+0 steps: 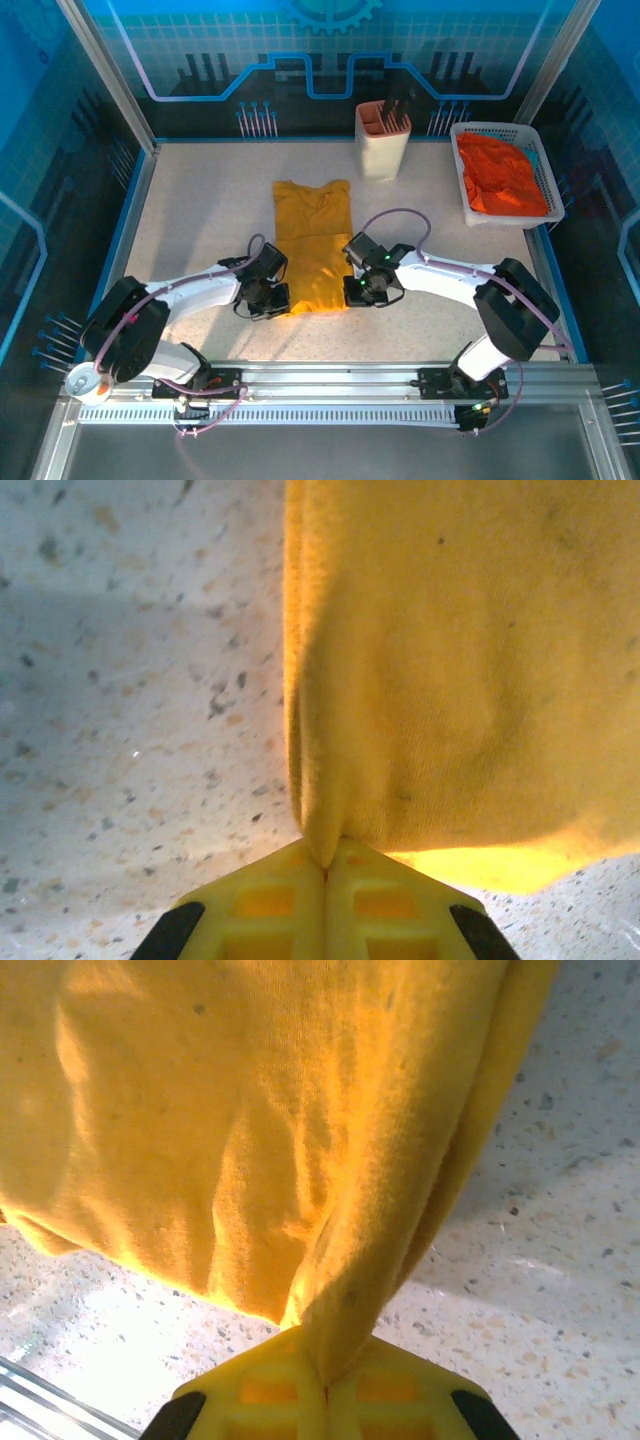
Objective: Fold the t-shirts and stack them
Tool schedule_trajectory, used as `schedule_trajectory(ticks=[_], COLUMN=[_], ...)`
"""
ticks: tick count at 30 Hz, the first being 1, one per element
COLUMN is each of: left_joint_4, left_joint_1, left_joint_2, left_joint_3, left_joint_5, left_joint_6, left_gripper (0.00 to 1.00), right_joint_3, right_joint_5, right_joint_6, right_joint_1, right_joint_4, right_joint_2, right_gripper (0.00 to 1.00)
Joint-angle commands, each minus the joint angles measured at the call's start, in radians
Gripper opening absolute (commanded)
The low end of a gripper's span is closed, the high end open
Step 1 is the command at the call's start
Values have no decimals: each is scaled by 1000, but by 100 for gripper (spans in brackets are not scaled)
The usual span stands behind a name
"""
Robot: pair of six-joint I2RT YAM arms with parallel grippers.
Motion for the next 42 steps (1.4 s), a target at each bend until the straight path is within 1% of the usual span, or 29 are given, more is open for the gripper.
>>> schedule_trajectory(ticks=[1, 9, 14, 20, 22, 25, 28, 31, 34, 42], left_joint_4=[8, -24, -43, -143, -182, -212, -226, -234, -246, -221], left_joint_1=[-26, -101, -177, -243, -245, -245, -245, -241, -230, -102], left_joint_2=[-43, -156, -263, -415, -457, -482, -466, -431, -398, -318], left_joint_3=[-45, -97, -139, -103, -79, -40, 19, 79, 143, 258], left_joint_5=[14, -16, -38, -80, -101, -123, -133, -157, -188, -169], left_joint_6=[-26, -104, -192, -283, -298, -305, -281, -243, -222, -143], left_gripper=[0, 0, 0, 0, 0, 0, 0, 0, 0, 0], right_joint_3=[-37, -117, -163, -168, -148, -104, -46, 31, 71, 164], right_joint_5=[18, 10, -2, 36, 58, 98, 113, 124, 122, 59], right_joint_6=[-13, 14, 68, 133, 136, 133, 118, 94, 71, -30], right_joint_1=[-8, -7, 14, 53, 54, 49, 31, 6, -21, -116], right_joint_4=[-64, -67, -68, -126, -156, -195, -210, -239, -238, -194], right_joint_2=[-32, -132, -222, -347, -385, -422, -429, -402, -377, -288], right_gripper=[0, 0, 0, 0, 0, 0, 0, 0, 0, 0])
